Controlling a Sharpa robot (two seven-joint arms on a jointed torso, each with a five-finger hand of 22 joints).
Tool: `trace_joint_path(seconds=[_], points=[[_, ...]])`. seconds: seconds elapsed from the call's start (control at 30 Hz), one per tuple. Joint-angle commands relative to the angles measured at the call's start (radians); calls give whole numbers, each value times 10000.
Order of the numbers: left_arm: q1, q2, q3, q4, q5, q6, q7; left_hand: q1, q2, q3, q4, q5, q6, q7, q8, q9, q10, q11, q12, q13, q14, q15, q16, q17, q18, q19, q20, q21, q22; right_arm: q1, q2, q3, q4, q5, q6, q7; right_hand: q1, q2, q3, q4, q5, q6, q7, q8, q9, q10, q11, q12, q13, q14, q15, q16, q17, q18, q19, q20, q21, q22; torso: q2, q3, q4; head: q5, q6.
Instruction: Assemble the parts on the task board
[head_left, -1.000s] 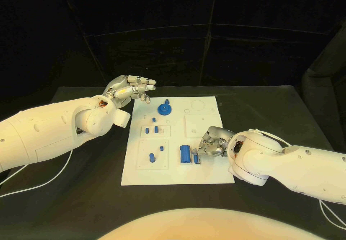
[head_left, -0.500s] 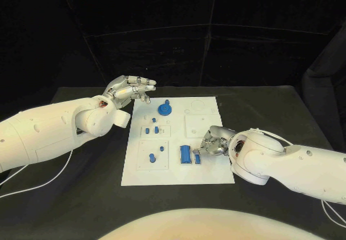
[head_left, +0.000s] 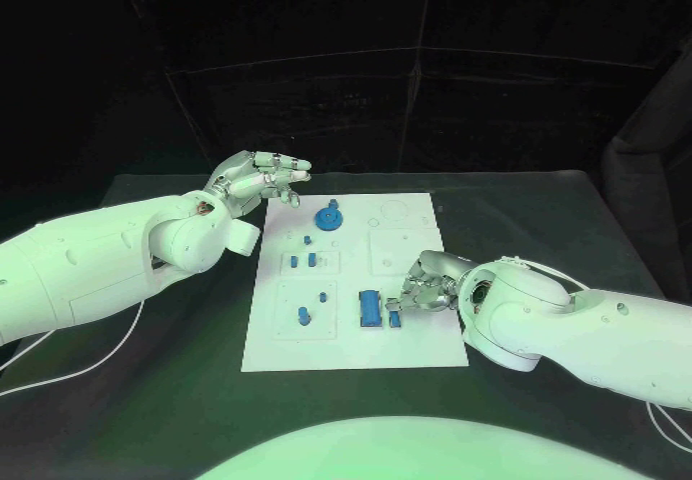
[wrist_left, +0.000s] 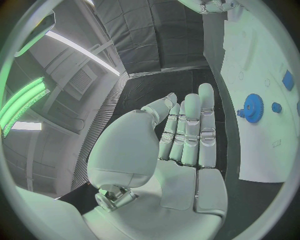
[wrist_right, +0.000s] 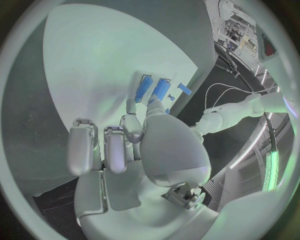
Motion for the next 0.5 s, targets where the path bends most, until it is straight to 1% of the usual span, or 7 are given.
trace_joint_path(seconds=[0.03, 0.23, 0.37, 0.5], points=[[16, -6, 8, 17, 28, 111, 30, -86, 3, -60, 16, 28, -19, 38, 32, 14, -58, -24, 58, -9, -50, -12, 69, -9, 59, -35, 30, -60, -3, 10, -89, 2, 99, -122, 75, -167, -72, -47, -120, -18, -311, -64, 71, 27, 31, -35, 55, -74, 1, 664, 12, -69, 814, -116, -15, 43, 7, -35, 7, 0, 12, 12, -1], [16, -30, 7, 19, 28, 106, 30, -86, 3, -60, 16, 28, -19, 38, 32, 14, -58, -24, 58, -9, -50, -12, 69, -9, 59, -35, 30, -60, -3, 9, -363, 1, 313, 104, 284, 189, -149, -102, -263, 7, -821, -99, 77, 16, 98, -46, 66, -75, 23, 665, 21, -75, 815, -114, -24, 53, -5, -40, 1, 4, -6, 41, -9], [16, -35, 7, 13, 28, 104, 29, -86, 3, -60, 16, 28, -19, 38, 32, 14, -58, -24, 58, -9, -50, -12, 69, -9, 59, -35, 30, -60, -3, 9, -480, 0, 400, 196, 501, 274, -148, -107, -272, 5, -874, -100, 77, 16, 106, -47, 65, -75, 25, 666, 22, -74, 818, -114, -23, 54, -4, -37, 3, 3, -16, 50, -8], [16, -26, 7, 11, 28, 108, 29, -86, 3, -60, 16, 28, -19, 38, 32, 14, -58, -24, 58, -9, -50, -12, 69, -9, 59, -35, 30, -60, -3, 9, -548, 0, 399, 257, 757, 287, -48, -83, -254, -57, -946, -93, 73, 23, 134, -49, 61, -76, 32, 666, 21, -76, 818, -117, -19, 54, 1, -24, 1, -6, -4, 21, -1]])
